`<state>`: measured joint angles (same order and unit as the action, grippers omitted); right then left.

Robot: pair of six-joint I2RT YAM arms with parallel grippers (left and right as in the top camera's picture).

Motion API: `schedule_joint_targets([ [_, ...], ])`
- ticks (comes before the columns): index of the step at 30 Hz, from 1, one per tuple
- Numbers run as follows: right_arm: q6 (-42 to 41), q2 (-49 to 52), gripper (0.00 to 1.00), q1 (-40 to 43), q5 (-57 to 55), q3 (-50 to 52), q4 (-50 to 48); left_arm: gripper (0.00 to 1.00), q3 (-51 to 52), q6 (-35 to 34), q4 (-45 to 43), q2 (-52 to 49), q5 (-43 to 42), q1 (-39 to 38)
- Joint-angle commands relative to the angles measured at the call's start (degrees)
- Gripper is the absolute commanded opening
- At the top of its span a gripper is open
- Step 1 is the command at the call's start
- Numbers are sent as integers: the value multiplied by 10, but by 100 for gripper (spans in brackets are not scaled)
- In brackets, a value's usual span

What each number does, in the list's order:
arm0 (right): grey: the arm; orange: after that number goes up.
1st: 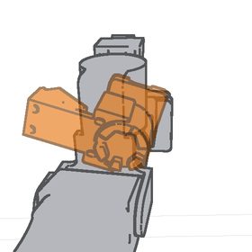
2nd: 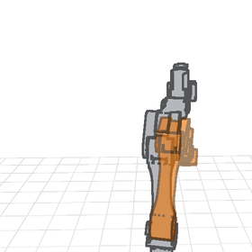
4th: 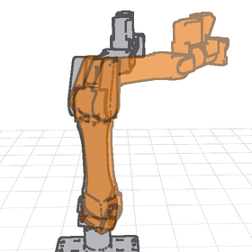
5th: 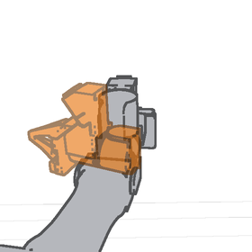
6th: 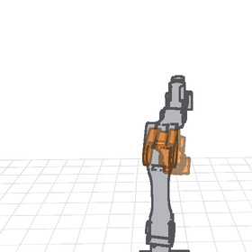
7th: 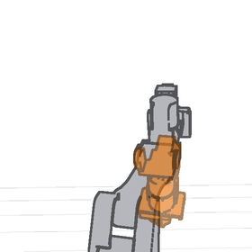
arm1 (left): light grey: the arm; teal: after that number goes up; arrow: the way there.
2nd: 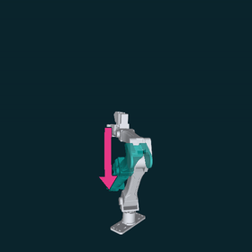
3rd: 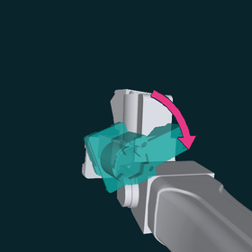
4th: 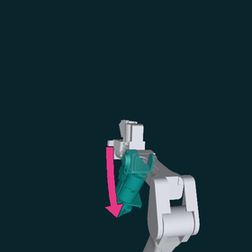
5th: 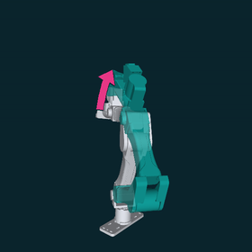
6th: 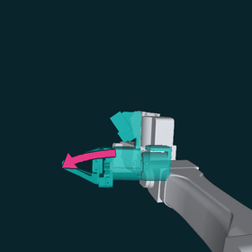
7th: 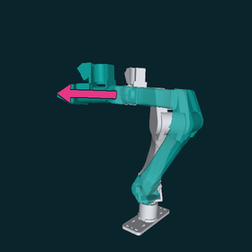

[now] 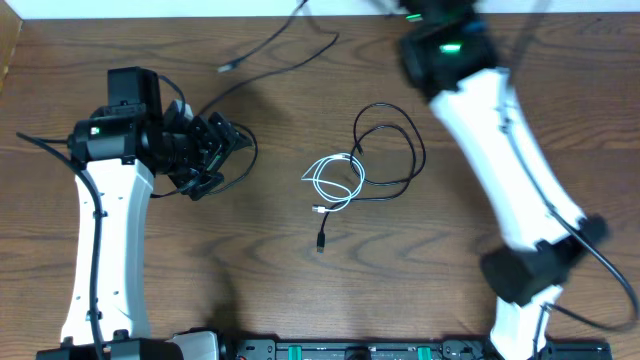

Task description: Untangle cables

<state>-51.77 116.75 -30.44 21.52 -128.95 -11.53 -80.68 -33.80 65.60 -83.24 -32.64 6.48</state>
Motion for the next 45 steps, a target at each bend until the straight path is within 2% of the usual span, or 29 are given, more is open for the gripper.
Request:
schedule_joint_targets([
  [1, -92, 93, 3, -28, 58, 4, 20, 83, 0, 12, 3, 9, 8, 19],
  [4, -63, 129, 14, -38, 115, 4, 65, 82, 0, 12, 6, 9, 16, 31],
  [6, -23, 134, 30, -42, 112, 4, 149, 82, 0, 12, 7, 9, 25, 36],
  [7, 13, 133, 34, -44, 99, 4, 200, 83, 0, 12, 8, 9, 29, 37],
  [9, 76, 121, 50, -45, 44, 4, 314, 82, 0, 12, 8, 9, 33, 37],
  [13, 196, 76, 60, -28, -75, 4, 498, 82, 0, 13, 8, 8, 33, 37],
  [16, 249, 16, 73, 8, -169, 4, 620, 82, 0, 21, -1, 5, 35, 31],
  [18, 271, -26, 99, 40, -191, 4, 673, 82, 0, 43, -13, 0, 36, 19],
  [21, 285, -85, 99, 93, -194, 4, 735, 79, 0, 74, -34, -17, 41, -18],
  [25, 287, -154, 99, 167, -196, 4, 827, 75, 0, 88, -76, -58, 104, -90],
  [28, 287, -193, 99, 220, -201, 4, 902, 76, 0, 111, -141, -100, 162, -150],
  [32, 287, -218, 99, 271, -201, 4, 971, 75, -12, 132, -219, -150, 188, -203],
  [35, 287, -221, 99, 287, -201, 4, 1012, 75, -76, 144, -196, -202, 217, -232],
  [38, 287, -219, 99, 290, -201, 4, 1040, 77, -196, 171, -112, -265, 257, -252],
  [41, 287, -219, 99, 289, -201, 4, 1047, 78, -317, 188, -51, -324, 261, -261],
  [42, 287, -219, 99, 289, -201, 4, 1046, 78, -354, 188, -52, -348, 261, -261],
  [45, 287, -219, 99, 289, -201, 4, 1046, 79, -363, 188, -102, -376, 262, -259],
])
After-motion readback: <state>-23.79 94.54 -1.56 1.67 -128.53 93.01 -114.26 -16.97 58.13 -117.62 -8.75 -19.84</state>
